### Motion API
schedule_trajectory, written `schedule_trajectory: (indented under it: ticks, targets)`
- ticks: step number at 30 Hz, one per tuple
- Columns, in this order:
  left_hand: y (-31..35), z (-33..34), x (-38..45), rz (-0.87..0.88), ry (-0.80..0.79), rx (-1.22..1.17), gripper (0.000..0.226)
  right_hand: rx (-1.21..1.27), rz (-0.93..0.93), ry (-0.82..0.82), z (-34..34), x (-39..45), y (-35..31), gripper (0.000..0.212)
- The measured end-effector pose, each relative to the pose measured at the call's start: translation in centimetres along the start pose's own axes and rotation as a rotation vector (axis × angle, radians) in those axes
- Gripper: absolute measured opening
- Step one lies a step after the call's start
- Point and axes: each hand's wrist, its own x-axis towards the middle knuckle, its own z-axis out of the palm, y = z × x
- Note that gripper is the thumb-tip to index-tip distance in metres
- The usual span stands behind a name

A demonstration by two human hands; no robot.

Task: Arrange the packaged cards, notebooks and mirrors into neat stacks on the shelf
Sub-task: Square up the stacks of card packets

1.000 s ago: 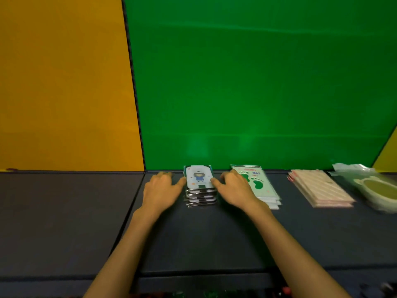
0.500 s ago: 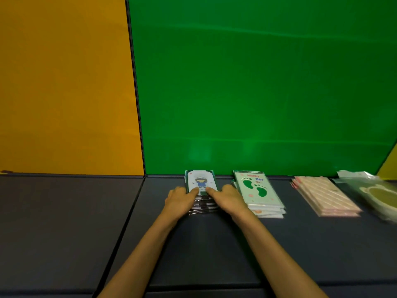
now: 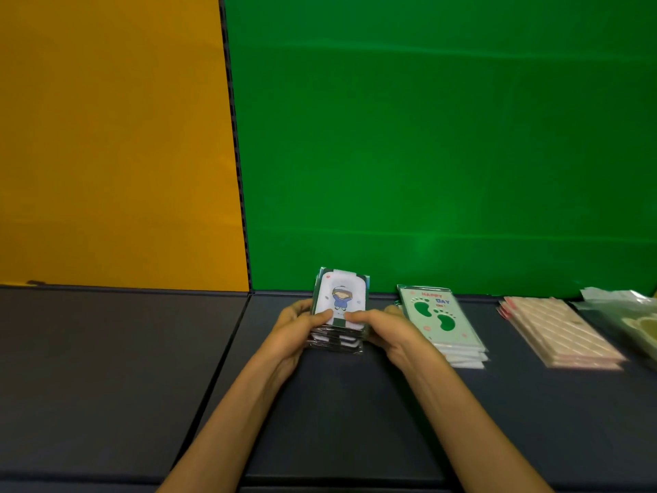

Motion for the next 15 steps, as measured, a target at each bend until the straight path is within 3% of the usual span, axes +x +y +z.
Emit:
schedule_trajectory:
  ticks: [3,7,12,15]
  targets:
    - [0.3,-0.3,0.1,0.089,-0.038,0.04,0.061,0.009,-0.083,-0.099,-0.6,0.1,-0.2,0.033]
    - [0.7,0.0,-0.4,0.229,-0.089,0.192,0.061,-0.183,-0.294,-0.056,-1.0,0.5,-0.2,0.06]
    - [0.4,0.2,-0.7,0.323,-0.124,0.374,0.065,-0.47,-0.446,-0.033,-0.6,0.7,0.4,0.069]
    - [0.3,0.3,-0.5,0.335,-0.104,0.328,0.074,-0.516,-0.478,-0.049,-0.4,1.0,0.9,0.074]
